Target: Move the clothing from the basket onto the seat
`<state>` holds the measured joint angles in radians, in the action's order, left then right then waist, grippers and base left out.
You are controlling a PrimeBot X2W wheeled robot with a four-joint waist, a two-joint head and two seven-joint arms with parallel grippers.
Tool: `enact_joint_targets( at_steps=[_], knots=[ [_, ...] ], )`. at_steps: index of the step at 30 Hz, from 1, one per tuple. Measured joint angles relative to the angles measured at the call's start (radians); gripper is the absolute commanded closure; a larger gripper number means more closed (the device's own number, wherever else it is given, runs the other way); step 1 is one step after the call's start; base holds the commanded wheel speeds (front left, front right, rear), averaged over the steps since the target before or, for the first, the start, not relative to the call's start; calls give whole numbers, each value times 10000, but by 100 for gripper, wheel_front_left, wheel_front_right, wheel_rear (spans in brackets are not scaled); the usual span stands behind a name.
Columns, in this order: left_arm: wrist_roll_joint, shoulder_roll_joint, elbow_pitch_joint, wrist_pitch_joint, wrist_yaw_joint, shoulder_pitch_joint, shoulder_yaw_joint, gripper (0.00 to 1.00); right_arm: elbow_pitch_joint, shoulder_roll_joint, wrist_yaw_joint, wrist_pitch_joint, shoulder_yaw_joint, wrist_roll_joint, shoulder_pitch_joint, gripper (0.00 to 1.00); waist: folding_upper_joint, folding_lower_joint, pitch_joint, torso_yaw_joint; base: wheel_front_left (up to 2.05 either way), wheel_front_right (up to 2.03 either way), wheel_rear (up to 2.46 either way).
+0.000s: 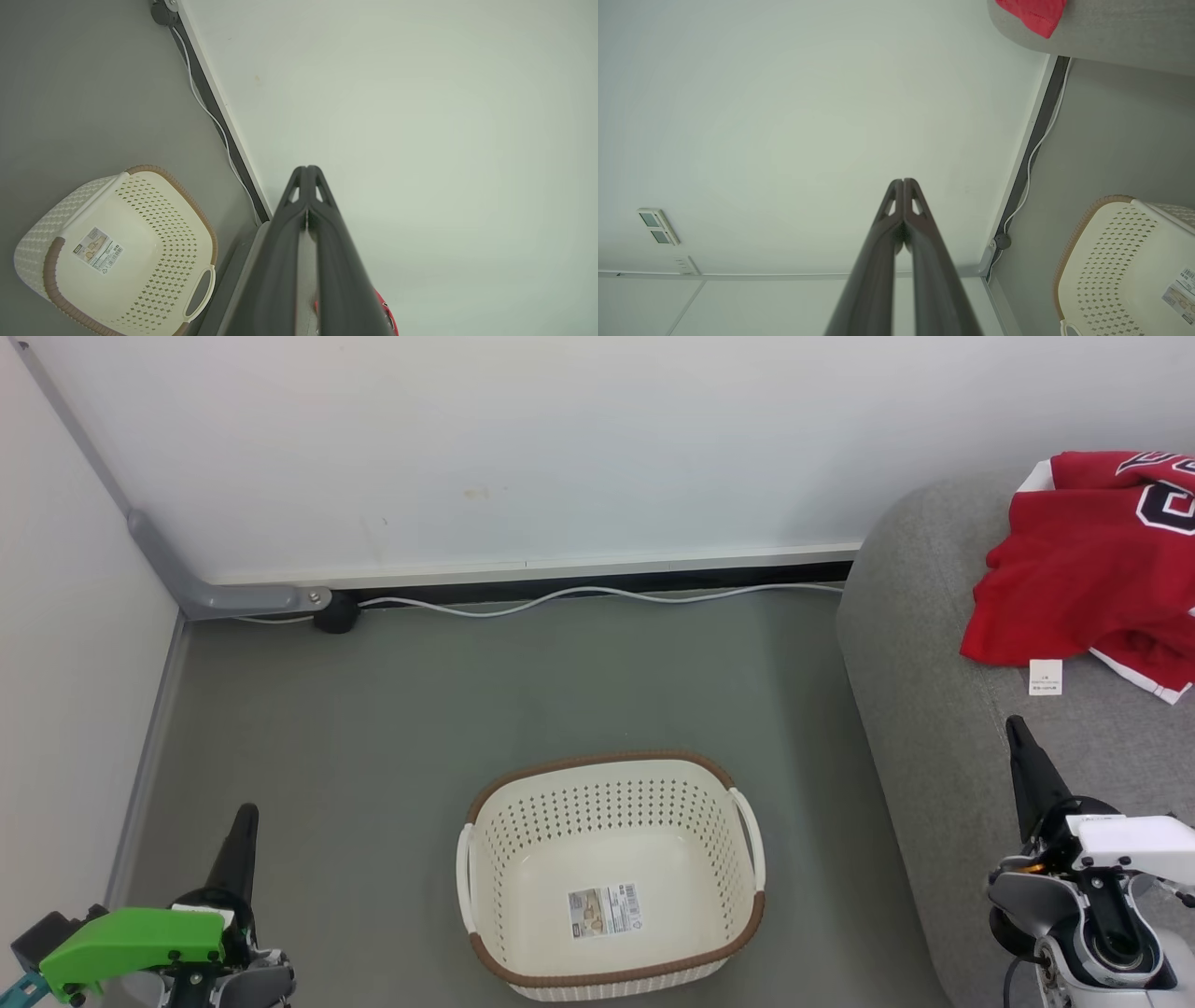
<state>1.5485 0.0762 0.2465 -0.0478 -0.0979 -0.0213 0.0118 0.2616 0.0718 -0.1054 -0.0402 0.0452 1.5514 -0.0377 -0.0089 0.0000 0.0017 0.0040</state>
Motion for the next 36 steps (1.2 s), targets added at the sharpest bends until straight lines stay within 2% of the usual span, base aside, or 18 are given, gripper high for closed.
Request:
enact_joint_targets(
  at_steps=[8, 36],
  knots=[
    [872, -54, 150, -219, -165, -221, 161, 100, 61, 10, -88, -180, 263, 982, -113, 100, 0, 0, 14, -41, 0, 0, 0],
    [924, -73, 267, -219, -222, -256, 192, 100, 140, 13, -92, -182, 297, 1012, -159, 100, 0, 0, 10, -41, 0, 0, 0]
  ],
)
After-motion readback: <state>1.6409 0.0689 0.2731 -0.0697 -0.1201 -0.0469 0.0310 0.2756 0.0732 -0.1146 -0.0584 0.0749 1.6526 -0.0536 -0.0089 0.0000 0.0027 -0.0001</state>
